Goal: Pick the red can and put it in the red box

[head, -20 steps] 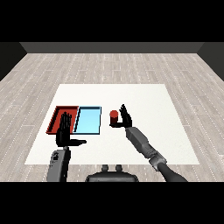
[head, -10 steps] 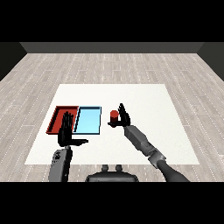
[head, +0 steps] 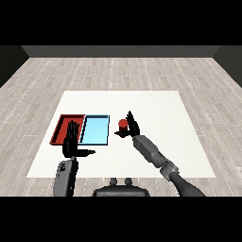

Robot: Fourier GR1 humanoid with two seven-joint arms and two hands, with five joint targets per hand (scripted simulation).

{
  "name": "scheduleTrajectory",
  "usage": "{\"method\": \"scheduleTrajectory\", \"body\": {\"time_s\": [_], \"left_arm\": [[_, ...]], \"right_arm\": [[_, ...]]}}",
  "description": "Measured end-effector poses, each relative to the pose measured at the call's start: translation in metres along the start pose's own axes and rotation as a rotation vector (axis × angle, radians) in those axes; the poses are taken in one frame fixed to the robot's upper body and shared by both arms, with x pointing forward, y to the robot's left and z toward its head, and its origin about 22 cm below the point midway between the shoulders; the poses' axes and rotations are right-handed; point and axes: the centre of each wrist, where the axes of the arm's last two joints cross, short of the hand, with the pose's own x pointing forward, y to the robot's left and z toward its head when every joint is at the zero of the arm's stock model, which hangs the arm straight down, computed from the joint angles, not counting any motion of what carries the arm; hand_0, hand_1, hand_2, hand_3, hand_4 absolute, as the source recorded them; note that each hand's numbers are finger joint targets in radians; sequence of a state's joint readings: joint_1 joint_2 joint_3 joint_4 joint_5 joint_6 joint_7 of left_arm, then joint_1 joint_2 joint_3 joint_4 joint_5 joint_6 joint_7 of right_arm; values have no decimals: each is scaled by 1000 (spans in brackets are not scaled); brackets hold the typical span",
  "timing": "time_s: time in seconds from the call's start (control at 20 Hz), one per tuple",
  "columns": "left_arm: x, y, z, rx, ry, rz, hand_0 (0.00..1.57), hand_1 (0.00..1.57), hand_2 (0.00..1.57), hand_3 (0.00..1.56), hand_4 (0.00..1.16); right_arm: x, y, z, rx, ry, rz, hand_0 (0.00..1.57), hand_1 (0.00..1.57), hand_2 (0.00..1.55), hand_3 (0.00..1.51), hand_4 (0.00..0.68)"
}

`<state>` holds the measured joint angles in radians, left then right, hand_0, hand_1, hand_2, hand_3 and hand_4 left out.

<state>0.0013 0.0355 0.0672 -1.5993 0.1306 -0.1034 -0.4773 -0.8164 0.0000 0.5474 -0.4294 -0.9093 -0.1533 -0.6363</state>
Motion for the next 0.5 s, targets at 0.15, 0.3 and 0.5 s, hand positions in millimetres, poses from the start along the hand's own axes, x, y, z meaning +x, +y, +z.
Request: {"method": "scheduleTrajectory", "body": {"time_s": [0.15,0.3,0.5], "left_arm": [[2,-1,-3,0,-2,7,0,0,0,0,0],[3,0,1,1,2,6,0,0,0,0,0],[10,3,-2,-2,-5,4,0,0,0,0,0]], "right_arm": [[3,-2,-5,6,7,8,0,0,0,0,0],[2,0,-5,0,23,14,0,0,0,0,0],[1,1,-5,-8,47,24,0,0,0,0,0]]}}
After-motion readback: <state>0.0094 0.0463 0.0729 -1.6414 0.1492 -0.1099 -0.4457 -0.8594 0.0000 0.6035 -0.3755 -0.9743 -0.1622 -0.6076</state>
